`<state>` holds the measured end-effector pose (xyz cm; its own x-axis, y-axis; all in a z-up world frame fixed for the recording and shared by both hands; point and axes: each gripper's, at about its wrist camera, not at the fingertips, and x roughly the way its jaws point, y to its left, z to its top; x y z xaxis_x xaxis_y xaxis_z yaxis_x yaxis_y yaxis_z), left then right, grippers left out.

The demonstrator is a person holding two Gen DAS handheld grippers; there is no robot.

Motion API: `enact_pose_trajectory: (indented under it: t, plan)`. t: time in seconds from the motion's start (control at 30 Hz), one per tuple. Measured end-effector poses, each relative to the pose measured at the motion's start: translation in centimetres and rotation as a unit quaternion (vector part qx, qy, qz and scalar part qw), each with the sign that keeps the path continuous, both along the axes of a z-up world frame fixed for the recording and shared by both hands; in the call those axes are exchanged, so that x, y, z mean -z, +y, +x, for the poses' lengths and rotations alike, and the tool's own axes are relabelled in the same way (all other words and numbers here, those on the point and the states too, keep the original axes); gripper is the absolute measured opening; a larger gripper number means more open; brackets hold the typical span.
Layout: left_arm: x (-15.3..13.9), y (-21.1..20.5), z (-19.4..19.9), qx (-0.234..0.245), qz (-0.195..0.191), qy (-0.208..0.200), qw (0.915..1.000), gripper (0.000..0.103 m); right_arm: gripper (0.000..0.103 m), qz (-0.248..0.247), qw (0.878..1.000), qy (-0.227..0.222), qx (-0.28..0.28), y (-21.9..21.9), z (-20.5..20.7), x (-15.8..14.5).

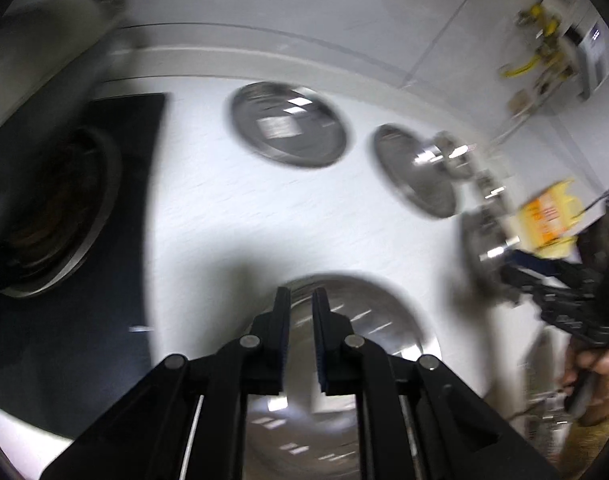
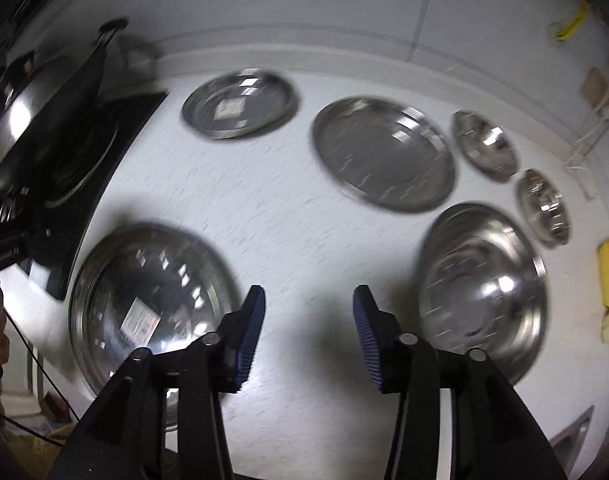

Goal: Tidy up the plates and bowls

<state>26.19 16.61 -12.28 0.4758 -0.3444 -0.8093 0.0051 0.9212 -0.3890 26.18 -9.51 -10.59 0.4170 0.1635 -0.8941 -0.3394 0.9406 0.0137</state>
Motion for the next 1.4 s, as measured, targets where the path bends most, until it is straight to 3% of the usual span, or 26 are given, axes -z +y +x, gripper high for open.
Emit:
enact_pose_trajectory:
  t: [0.13, 0.33, 0.47, 0.6, 0.77, 0.9, 1.03, 1.4]
  plan:
    - [-0.6, -2.3, 3.1, 0.027, -0.072, 0.001, 0.9970, 0.022, 0.053, -0.002, 0.999, -0.019, 0.031, -2.0, 2.2, -1.9]
    - [0.5, -6.3, 7.4, 0.033, -0.126, 0.033, 0.9909, 0.027, 0.065, -0.005, 0.997, -0.024, 0.069, -4.8, 6.6, -2.6]
    - [2.2, -9.4, 10.3, 0.037, -0.144, 0.069, 0.9865, 0.028, 0.072, -0.001, 0.997, -0.005, 0.075, -6.4, 9.9, -1.3]
    - [3.9, -11.5, 13.0, 0.014, -0.142, 0.090, 0.9856, 0.028, 0.072, 0.015, 0.996, 0.019, 0.083, -8.0, 12.9, 0.9]
    - [6.0, -12.9, 15.8, -0.023, -0.092, 0.104, 0.9901, 0.028, 0.072, 0.021, 0.997, 0.033, 0.064, -9.4, 16.7, 3.9]
    - [7.6, -13.3, 17.5, -0.047, -0.086, 0.126, 0.9872, 0.028, 0.072, 0.026, 0.998, 0.053, 0.038, -9.4, 18.7, 5.9]
    - [8.7, -13.5, 18.9, -0.065, -0.091, 0.126, 0.9857, 0.056, 0.072, 0.031, 0.997, 0.071, 0.015, -9.1, 20.1, 7.6]
    - [8.7, -14.8, 21.6, -0.080, -0.087, 0.134, 0.9840, 0.058, 0.073, 0.051, 0.994, 0.096, -0.021, -8.8, 21.8, 10.0]
